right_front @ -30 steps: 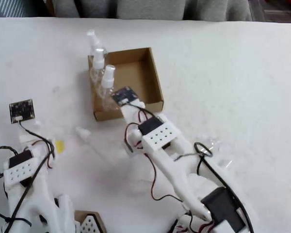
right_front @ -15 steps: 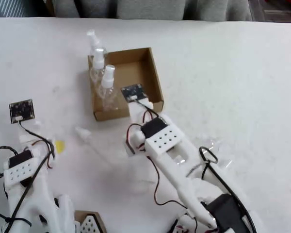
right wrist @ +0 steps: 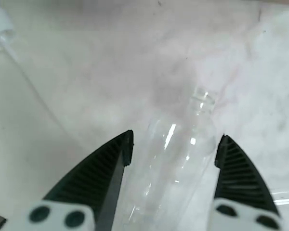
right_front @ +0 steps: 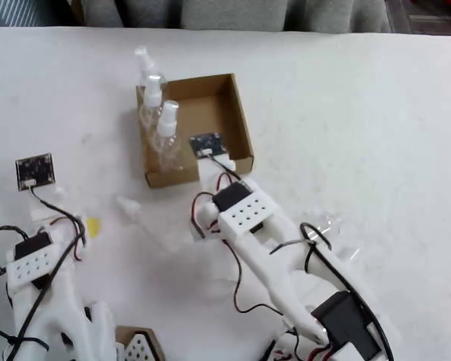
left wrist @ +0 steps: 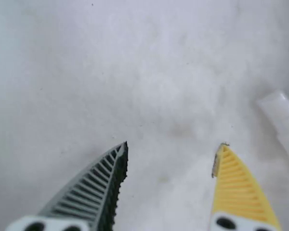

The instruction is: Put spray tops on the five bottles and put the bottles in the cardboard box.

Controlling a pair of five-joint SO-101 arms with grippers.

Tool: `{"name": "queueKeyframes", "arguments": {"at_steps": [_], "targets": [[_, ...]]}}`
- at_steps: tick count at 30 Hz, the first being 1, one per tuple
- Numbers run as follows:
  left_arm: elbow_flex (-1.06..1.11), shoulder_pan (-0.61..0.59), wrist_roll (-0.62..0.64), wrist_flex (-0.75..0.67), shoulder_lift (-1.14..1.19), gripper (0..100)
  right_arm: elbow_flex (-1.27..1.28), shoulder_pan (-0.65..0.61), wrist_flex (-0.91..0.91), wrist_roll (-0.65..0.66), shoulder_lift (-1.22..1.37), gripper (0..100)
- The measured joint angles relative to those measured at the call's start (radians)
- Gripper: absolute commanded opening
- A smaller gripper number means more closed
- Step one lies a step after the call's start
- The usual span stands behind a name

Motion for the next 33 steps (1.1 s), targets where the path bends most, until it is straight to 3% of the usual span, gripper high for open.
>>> {"name": "queueKeyframes", "arguments": {"at_steps": [33], "targets": [[0.000, 0.002, 0.000, 0.000, 0.000, 28, 0.000, 0.041, -0.032, -0.043, 0.097, 24.7]]}}
